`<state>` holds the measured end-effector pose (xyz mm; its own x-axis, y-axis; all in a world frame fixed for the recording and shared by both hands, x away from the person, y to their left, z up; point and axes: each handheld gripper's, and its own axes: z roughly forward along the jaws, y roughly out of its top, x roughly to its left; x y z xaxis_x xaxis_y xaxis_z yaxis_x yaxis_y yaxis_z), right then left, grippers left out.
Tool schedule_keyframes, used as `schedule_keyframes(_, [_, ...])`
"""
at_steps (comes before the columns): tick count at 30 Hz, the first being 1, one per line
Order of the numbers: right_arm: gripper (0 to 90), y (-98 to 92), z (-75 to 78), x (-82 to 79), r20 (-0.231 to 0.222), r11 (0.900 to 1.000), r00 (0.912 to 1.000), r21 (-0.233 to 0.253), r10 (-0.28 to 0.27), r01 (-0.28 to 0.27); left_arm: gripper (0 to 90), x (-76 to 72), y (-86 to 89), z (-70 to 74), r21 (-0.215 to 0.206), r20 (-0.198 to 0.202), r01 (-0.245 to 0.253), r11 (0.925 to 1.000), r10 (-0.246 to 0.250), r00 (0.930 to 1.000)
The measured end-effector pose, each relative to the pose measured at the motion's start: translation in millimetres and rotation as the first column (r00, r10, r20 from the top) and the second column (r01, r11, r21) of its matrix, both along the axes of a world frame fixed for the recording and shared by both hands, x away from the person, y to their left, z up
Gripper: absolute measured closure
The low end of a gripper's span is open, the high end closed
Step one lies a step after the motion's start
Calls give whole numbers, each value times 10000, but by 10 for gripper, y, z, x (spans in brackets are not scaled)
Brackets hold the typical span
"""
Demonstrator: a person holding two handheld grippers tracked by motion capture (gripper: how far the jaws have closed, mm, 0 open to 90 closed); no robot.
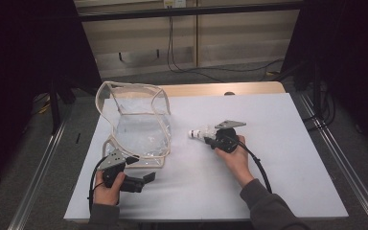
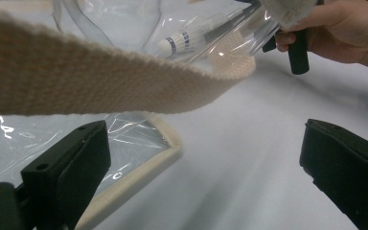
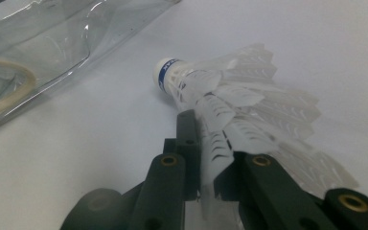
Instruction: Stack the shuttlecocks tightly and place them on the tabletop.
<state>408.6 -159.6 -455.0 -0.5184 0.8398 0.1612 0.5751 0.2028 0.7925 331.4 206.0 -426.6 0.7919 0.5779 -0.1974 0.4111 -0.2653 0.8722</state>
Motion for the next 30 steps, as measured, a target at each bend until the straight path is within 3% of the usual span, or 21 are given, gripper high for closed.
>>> schedule_keyframes(3, [887,-15,34,-14,10,9998,9999,155,147,-147,35,1,2,0,3,2,-1,10000,1,10000])
schedule_keyframes(18, [893,-48,236,-100,-23,9945,9973,760,730,-726,35,-6,9,7,-27,38,-26,10000,26,10000])
schedule_keyframes(30, [893,-109,541,-164,217,9930,9953,694,939,-952,35,-4,10,5,-42,40,-8,10000,9,10000])
